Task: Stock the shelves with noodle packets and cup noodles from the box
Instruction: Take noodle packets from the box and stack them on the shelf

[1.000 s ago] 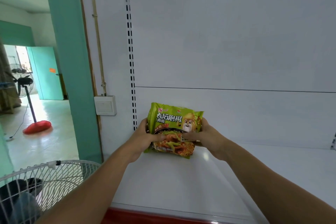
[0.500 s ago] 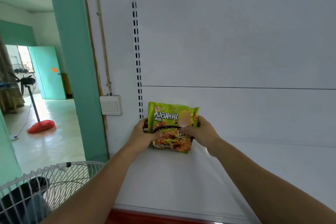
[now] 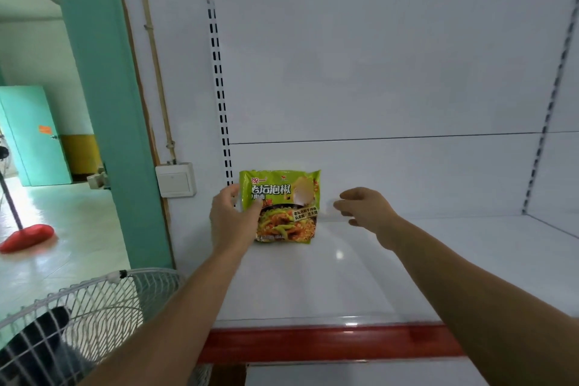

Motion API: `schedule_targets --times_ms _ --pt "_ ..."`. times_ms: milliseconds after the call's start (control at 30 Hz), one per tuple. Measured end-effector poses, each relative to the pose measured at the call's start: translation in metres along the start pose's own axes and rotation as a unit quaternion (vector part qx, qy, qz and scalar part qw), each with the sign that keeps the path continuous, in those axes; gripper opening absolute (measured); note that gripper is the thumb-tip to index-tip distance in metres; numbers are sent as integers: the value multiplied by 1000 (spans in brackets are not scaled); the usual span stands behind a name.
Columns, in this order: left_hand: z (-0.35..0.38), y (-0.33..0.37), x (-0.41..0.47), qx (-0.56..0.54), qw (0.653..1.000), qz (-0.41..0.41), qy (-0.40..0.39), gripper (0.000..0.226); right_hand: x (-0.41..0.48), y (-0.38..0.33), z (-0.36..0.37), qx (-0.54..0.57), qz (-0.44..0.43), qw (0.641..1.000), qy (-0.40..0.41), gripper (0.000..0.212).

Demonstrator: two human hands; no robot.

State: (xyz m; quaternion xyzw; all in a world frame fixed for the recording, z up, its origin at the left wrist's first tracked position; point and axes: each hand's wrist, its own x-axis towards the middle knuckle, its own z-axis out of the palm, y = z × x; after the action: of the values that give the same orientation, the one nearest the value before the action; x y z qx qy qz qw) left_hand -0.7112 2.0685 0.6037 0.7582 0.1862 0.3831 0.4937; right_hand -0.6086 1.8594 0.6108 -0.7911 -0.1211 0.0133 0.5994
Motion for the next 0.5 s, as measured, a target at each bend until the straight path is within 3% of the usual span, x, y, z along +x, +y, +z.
schedule_targets --times_ms 100,200,300,500 --pt "9 23 -20 8 996 31 -78 23 -12 2 -18 -65 -2 997 39 12" --pt "25 43 -43 11 980 35 -194 7 -26 2 -39 -166 -8 983 73 13" --pt "42 60 -68 74 954 80 -279 12 -44 0 -63 -266 -14 959 95 21" --pt "75 106 -131 173 898 185 -361 12 -82 4 -126 -384 -26 912 140 19"
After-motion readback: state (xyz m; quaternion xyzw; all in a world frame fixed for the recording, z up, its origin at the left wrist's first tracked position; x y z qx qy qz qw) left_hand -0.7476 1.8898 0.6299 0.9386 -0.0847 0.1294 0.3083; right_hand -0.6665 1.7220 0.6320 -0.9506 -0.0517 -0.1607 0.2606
